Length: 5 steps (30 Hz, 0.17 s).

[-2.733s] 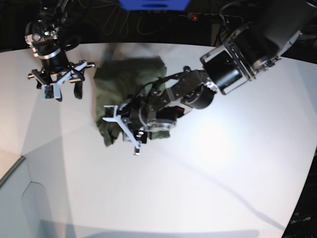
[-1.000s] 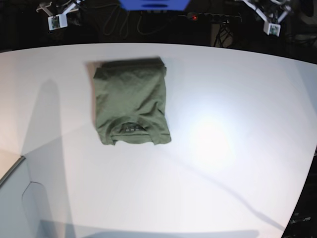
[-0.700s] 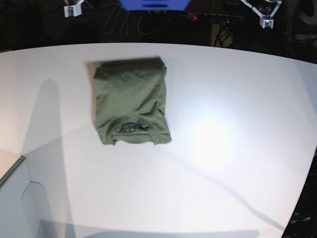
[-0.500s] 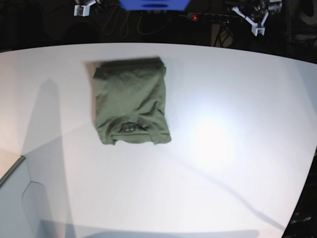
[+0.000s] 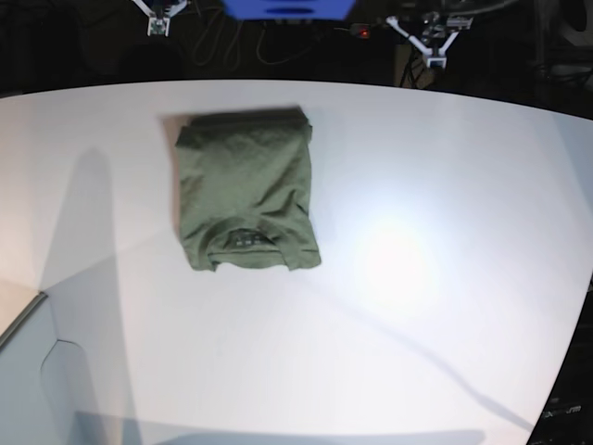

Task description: Layout the t-shirt on the table in an organized manner, then fold the t-shirt properly

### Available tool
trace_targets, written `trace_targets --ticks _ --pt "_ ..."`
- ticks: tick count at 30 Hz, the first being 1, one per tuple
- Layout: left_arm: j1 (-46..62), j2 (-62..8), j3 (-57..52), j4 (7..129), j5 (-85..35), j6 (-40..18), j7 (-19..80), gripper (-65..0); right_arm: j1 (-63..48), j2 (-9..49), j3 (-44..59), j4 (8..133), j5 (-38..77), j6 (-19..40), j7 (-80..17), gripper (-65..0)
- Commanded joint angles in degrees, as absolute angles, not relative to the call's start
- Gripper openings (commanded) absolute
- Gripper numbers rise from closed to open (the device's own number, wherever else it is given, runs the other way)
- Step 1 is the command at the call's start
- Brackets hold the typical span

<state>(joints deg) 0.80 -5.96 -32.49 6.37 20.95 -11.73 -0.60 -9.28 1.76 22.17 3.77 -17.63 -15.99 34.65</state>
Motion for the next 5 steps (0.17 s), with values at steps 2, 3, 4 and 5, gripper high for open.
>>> trace_targets --ticks 2,3,4,5 --pt "0.84 -6.2 -32.48 6.64 20.97 -11.3 -0.92 -64.9 -9.19 1.89 17.45 3.56 -17.1 -20.88 32.57 -65.0" --pt "0.75 -5.93 -32.48 6.64 20.97 -11.3 -0.92 -64.9 -8.84 1.89 14.9 3.56 -17.1 -23.08 31.43 -65.0" --pt "0.66 -5.85 -32.48 6.73 20.97 -11.3 -0.92 -64.9 -8.66 1.89 12.88 3.56 -17.1 -24.66 30.55 -65.0" --pt "0.04 -5.85 -32.48 6.55 20.97 -11.3 -0.92 -64.9 -8.4 1.89 10.86 3.47 -17.1 -26.42 29.76 -65.0"
